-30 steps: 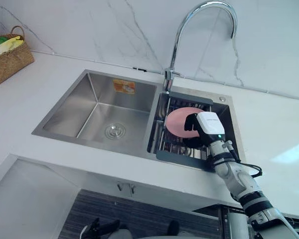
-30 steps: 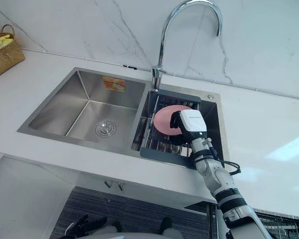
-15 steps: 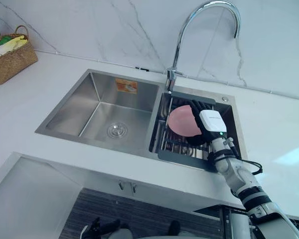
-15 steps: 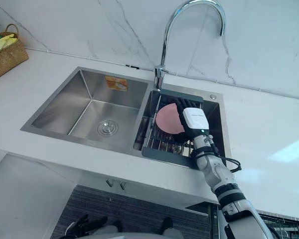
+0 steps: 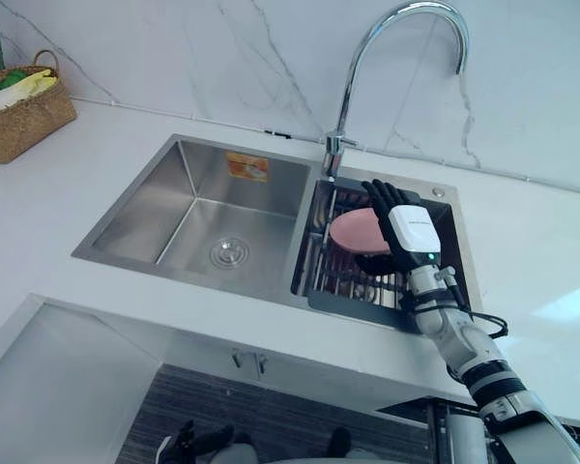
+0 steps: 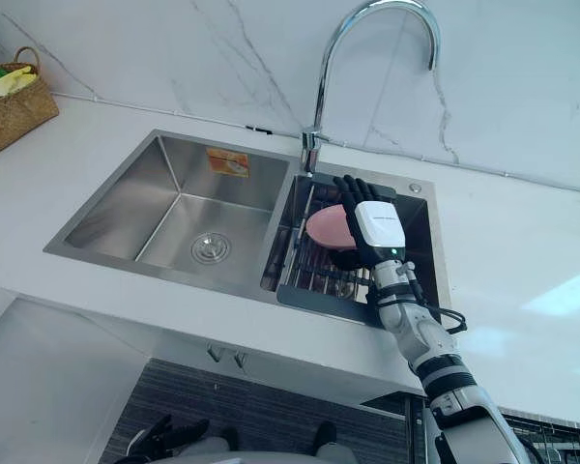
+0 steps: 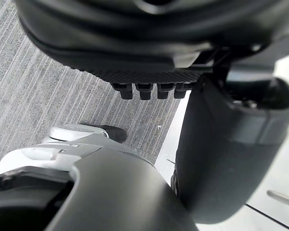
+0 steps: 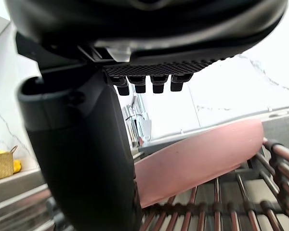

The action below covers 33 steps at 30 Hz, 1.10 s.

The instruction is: Walk over to the sink, pick up the cup, carry it to the dishwasher, place the cup inside the dishwasher, then close the dishwasher door

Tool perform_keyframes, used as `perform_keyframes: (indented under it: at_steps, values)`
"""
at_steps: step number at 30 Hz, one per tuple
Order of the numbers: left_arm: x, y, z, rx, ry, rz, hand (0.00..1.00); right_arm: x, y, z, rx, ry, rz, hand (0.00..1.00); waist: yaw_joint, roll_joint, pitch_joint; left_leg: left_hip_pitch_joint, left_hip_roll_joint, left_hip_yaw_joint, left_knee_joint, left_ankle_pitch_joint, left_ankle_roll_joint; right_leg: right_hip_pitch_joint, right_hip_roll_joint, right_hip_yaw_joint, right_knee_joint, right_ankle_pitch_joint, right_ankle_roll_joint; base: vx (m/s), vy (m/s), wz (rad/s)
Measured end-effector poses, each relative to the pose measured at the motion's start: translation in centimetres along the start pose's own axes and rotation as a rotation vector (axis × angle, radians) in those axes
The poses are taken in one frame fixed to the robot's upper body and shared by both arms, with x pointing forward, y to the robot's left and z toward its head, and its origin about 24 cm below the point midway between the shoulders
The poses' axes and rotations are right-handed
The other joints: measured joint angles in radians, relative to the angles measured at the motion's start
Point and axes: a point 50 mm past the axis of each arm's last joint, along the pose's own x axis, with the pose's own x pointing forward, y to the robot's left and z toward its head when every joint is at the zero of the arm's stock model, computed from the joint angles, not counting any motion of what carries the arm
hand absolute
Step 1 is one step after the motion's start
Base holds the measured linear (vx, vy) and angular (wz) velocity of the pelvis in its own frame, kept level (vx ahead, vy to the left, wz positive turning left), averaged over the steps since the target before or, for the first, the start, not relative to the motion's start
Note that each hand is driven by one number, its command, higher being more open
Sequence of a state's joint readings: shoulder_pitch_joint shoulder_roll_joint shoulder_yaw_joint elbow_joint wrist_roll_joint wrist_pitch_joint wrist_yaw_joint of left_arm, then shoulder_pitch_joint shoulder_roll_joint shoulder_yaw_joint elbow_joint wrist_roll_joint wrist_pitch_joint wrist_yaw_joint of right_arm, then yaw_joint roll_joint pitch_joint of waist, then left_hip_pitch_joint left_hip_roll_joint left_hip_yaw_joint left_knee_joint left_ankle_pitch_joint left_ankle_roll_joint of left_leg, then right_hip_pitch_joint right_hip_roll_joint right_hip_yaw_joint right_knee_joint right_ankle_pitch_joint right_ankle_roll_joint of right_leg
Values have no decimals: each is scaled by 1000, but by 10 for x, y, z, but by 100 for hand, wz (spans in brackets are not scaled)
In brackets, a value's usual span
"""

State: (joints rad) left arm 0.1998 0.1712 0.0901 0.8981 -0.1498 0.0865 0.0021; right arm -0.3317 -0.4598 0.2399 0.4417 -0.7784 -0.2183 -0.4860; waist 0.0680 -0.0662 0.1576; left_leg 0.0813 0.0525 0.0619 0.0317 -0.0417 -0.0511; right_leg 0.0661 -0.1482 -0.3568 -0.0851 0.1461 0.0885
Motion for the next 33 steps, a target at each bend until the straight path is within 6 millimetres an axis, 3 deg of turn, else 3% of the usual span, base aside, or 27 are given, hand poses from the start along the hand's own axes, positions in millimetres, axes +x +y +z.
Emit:
perform_keyframes:
  at_steps: [4, 16, 28, 29, 33]
  values:
    - [0, 0, 5, 70, -13, 60, 100, 0, -1, 0, 0, -1, -12, 100, 0, 1, 0, -2, 0, -2, 2, 0, 0, 0, 0, -1, 0, 0, 0, 0, 0, 0]
    - [0, 2, 4, 49, 8, 100, 100, -4, 7, -6, -103, -21, 85, 100, 2, 1, 1, -16, -4, -23, 10, 0, 1, 1, -3, -20, 0, 0, 0, -5, 0, 4]
    - [0, 5, 3, 53, 13, 116, 100, 0, 7, -31, -222, 39, 178, 100, 25, 1, 1, -24, -18, -42, 10, 6, 8, 4, -12, -37, 0, 1, 1, -25, 9, 4]
    - [0, 6, 3, 54, 14, 117, 100, 1, 6, -32, -226, 40, 174, 0, 25, 0, 1, -25, -19, -43, 10, 7, 9, 4, -14, -38, 0, 1, 2, -34, 12, 3]
    - [0, 6, 3, 54, 13, 116, 100, 1, 6, -38, -241, 70, 185, 0, 29, -1, 1, -28, -23, -49, 10, 9, 11, 4, -17, -41, 0, 2, 3, -34, 12, 5]
